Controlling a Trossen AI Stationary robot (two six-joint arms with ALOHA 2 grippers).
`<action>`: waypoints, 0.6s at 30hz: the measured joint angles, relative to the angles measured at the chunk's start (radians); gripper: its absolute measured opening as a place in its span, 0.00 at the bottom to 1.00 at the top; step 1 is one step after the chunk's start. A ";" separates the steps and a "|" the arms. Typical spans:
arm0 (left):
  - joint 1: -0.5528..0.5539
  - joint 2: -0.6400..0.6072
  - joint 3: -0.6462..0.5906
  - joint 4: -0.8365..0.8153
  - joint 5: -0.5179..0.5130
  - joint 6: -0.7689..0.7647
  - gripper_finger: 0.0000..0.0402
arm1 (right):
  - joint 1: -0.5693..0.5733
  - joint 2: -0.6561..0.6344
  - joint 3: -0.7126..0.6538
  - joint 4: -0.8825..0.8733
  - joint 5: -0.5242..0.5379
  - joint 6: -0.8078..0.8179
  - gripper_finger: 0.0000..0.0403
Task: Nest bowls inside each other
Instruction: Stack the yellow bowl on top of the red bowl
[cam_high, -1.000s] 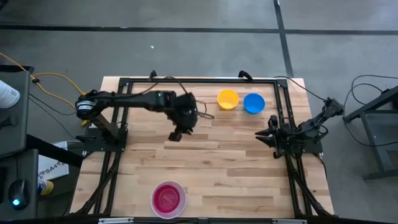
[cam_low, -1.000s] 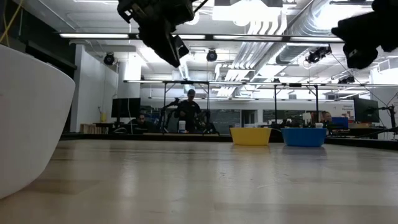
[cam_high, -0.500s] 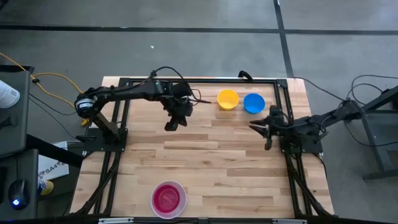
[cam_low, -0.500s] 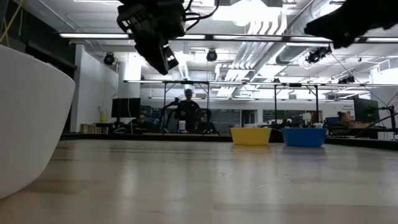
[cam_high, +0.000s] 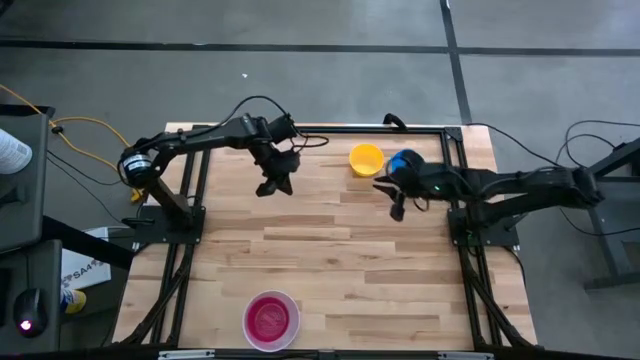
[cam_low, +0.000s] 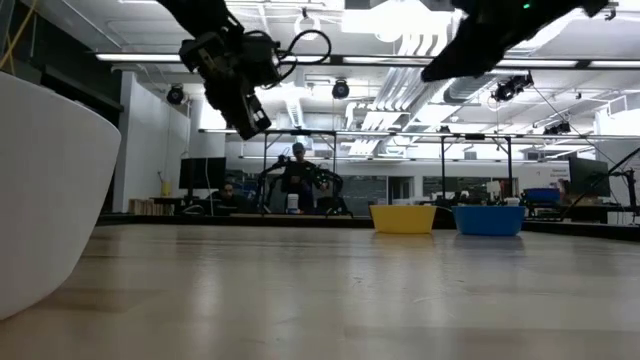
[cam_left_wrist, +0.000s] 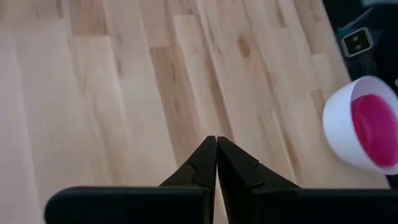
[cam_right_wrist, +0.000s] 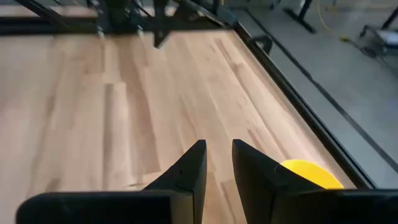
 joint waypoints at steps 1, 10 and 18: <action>0.006 0.000 -0.006 -0.002 0.000 0.020 0.03 | -0.024 0.020 0.013 -0.010 -0.013 -0.008 0.18; 0.010 -0.044 -0.011 -0.061 -0.009 0.160 0.03 | -0.190 0.143 0.045 -0.014 -0.149 -0.019 0.18; -0.065 -0.235 -0.011 -0.077 -0.013 0.123 0.03 | -0.237 0.196 0.045 -0.005 -0.172 -0.046 0.18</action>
